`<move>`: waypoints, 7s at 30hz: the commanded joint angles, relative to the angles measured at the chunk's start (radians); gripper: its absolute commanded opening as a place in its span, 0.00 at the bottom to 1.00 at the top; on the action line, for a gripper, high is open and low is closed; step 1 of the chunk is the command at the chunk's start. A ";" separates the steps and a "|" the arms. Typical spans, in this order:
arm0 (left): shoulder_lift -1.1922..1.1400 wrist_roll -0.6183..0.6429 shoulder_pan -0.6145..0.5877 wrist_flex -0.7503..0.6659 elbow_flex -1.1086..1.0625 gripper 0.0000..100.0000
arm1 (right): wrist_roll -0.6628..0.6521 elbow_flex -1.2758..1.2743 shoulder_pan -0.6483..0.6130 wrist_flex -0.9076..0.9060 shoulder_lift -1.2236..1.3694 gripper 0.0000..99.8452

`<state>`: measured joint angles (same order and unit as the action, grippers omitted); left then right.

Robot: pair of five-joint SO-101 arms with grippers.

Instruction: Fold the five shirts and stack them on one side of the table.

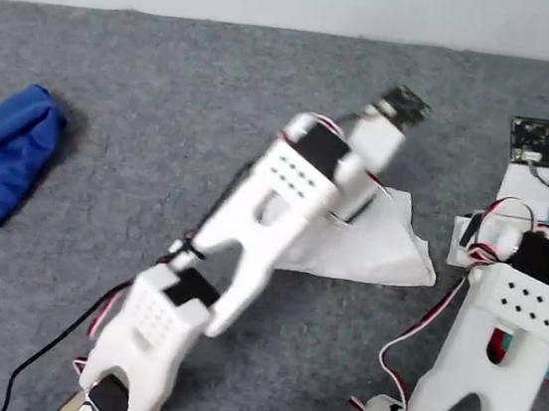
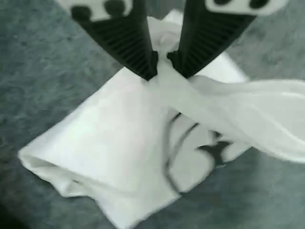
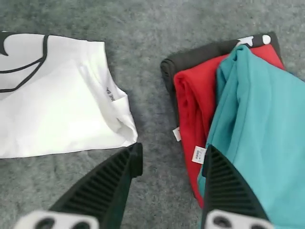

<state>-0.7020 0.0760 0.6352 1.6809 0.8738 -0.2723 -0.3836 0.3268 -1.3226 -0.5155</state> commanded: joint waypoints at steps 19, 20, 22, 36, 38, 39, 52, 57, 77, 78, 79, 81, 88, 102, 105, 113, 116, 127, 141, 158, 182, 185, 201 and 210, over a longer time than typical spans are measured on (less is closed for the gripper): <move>-0.526 -0.002 0.173 0.034 0.792 0.01 | 0.003 0.040 0.033 0.007 -0.030 0.22; -0.531 -0.002 0.183 0.026 0.794 0.02 | 0.003 0.040 0.041 0.007 -0.030 0.22; -0.542 -0.002 0.192 0.000 0.792 0.02 | 0.003 0.044 0.068 0.013 -0.030 0.22; -0.563 0.000 0.195 -0.046 0.805 0.06 | 0.003 0.092 0.165 0.012 -0.030 0.22; -0.562 0.000 0.195 -0.055 0.805 0.10 | 0.003 0.092 0.168 0.012 -0.030 0.22; -0.562 0.000 0.195 -0.057 0.806 0.12 | 0.003 0.092 0.168 0.012 -0.030 0.22; -0.330 -0.008 0.130 -0.066 0.803 0.17 | 0.003 0.092 0.168 0.010 -0.030 0.22; -0.256 -0.009 -0.041 -0.011 0.803 0.17 | 0.011 0.086 0.154 0.012 -0.027 0.22; -0.707 -0.008 -0.250 0.043 0.805 0.17 | 0.227 -0.092 -0.441 0.661 0.392 0.16; -0.717 -0.008 -0.252 0.043 0.805 0.17 | 0.221 -0.072 -0.447 0.648 0.438 0.15; -0.718 -0.008 -0.253 0.043 0.805 0.17 | 0.209 -0.054 -0.447 0.621 0.481 0.14; -0.717 -0.008 -0.258 0.046 0.805 0.17 | 0.169 -0.031 -0.440 0.539 0.527 0.13; -0.724 -0.008 -0.250 0.044 0.805 0.17 | 0.103 -0.032 -0.372 0.338 0.463 0.12; -0.726 -0.008 -0.250 0.048 0.803 0.17 | -0.124 -0.278 -0.168 0.249 0.317 0.12; -0.726 -0.008 -0.250 0.048 0.803 0.17 | -0.124 -0.295 -0.142 0.262 0.317 0.12; -0.582 -0.006 -0.250 0.072 0.806 0.18 | -0.121 -0.186 -0.082 0.113 0.097 0.13; -0.474 -0.006 -0.250 0.074 0.805 0.18 | -0.117 -0.127 -0.079 0.045 -0.025 0.14; -0.282 -0.006 -0.212 0.074 0.803 0.18 | 0.018 -0.115 -0.120 0.200 0.122 0.26; -0.275 -0.006 -0.201 0.074 0.782 0.18 | 0.209 -0.018 -0.251 0.541 0.526 0.26; -0.275 -0.006 -0.201 0.074 0.782 0.18 | 0.265 0.229 -0.265 0.406 0.897 0.12; -0.275 -0.006 -0.201 0.074 0.737 0.18 | 0.138 0.269 -0.381 0.041 0.237 0.01; -0.275 -0.006 -0.201 0.074 0.737 0.18 | 0.138 0.195 -0.338 0.079 0.240 0.01; -0.282 -0.008 -0.109 0.074 0.737 0.18 | 0.137 -0.146 -0.033 0.530 0.519 0.02; -0.284 -0.008 -0.094 0.074 0.737 0.18 | 0.141 -0.075 -0.010 0.539 0.656 0.19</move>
<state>-1.0533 0.0775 0.5247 1.7423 1.6042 -0.1235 -0.5109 0.2946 -0.7580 0.1120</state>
